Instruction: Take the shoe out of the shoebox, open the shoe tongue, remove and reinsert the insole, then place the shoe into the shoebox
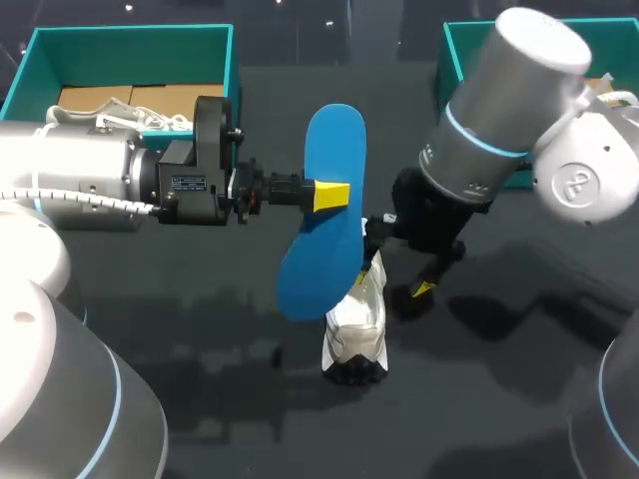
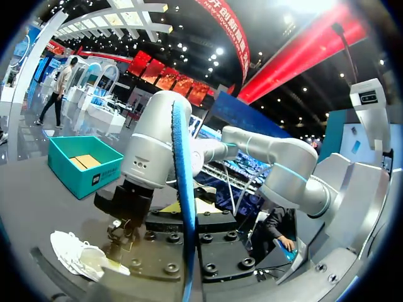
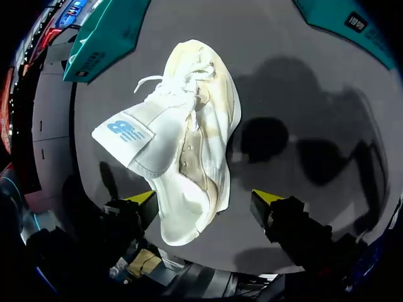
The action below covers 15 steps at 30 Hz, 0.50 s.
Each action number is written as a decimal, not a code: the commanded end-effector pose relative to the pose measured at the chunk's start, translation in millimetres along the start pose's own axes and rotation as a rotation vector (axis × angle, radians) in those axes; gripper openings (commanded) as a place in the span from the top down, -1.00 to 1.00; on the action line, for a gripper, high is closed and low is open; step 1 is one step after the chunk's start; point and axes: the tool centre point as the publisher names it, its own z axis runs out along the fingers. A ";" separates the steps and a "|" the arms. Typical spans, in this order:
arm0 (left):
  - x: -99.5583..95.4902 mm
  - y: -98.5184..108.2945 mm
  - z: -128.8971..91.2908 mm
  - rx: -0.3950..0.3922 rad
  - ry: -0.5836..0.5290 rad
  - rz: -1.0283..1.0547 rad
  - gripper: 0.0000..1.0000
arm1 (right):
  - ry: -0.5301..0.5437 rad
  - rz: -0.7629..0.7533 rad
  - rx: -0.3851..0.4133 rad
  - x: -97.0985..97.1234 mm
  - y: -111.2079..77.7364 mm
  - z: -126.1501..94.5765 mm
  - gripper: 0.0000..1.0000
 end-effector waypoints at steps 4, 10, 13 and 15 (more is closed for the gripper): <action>-0.7 -5.5 3.4 -0.028 -0.006 0.076 1.00 | 0.091 -0.001 -0.008 -14.6 -6.1 -14.2 -1.00; -2.5 -25.1 0.8 -0.079 -0.034 0.392 1.00 | 0.251 -0.028 0.069 -19.1 -16.2 -20.7 -1.00; -6.1 -31.2 -0.2 -0.126 -0.051 0.565 1.00 | 0.314 0.005 0.087 -22.7 -14.8 -37.5 -1.00; -10.3 -33.9 0.5 -0.142 -0.053 0.637 1.00 | 0.377 0.025 0.099 -22.4 -13.6 -48.1 -1.00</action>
